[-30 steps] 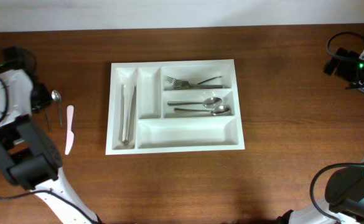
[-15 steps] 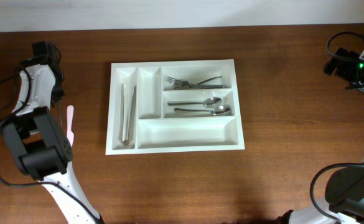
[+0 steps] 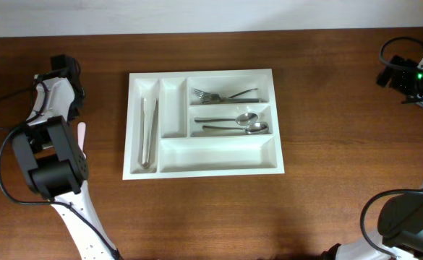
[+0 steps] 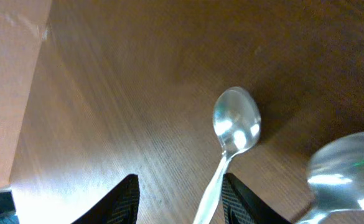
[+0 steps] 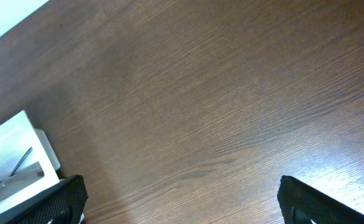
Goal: Pack container
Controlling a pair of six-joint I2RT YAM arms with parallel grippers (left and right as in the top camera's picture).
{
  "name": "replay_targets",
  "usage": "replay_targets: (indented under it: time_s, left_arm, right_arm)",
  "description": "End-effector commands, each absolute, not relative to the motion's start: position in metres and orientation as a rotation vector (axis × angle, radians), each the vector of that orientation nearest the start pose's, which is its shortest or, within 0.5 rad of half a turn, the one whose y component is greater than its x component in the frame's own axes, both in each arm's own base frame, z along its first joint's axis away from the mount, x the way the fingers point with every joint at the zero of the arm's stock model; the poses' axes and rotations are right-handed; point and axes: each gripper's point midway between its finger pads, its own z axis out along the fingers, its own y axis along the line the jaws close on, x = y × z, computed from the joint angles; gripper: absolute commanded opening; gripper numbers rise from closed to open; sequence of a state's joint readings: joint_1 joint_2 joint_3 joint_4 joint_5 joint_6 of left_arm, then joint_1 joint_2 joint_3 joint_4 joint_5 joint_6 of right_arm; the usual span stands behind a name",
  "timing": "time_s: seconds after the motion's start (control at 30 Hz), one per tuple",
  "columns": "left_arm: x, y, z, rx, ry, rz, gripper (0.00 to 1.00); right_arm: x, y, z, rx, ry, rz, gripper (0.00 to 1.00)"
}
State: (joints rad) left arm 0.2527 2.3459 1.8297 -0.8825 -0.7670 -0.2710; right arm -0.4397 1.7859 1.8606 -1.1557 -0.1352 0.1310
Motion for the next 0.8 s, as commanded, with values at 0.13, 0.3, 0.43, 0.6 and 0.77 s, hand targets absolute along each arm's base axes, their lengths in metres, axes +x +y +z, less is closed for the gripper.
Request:
replay_targets:
  time_s: [0.13,0.3,0.43,0.6,0.77]
  left_arm:
    - [0.453,0.238,0.044,-0.677,2.625,1.132,0.45]
    - [0.466,0.236,0.041,-0.614,2.623,1.095,0.45]
    - [0.471,0.236,0.039,-0.598,2.614,1.094,0.45]
    - [0.473,0.236,0.034,-0.599,2.612,1.092,0.44]
    - [0.469,0.235,0.016,-0.577,2.654,1.106,0.44]
  right_arm:
    - [0.399,-0.164,0.238,0.694,2.536,0.060,0.99]
    - [0.399,-0.164,0.238,0.694,2.536,0.060,0.99]
    - [0.399,-0.164,0.238,0.694,2.536,0.060,0.99]
    - [0.399,-0.164,0.238,0.694,2.536,0.060,0.99]
    - [0.399,-0.164,0.238,0.694,2.536,0.060,0.99]
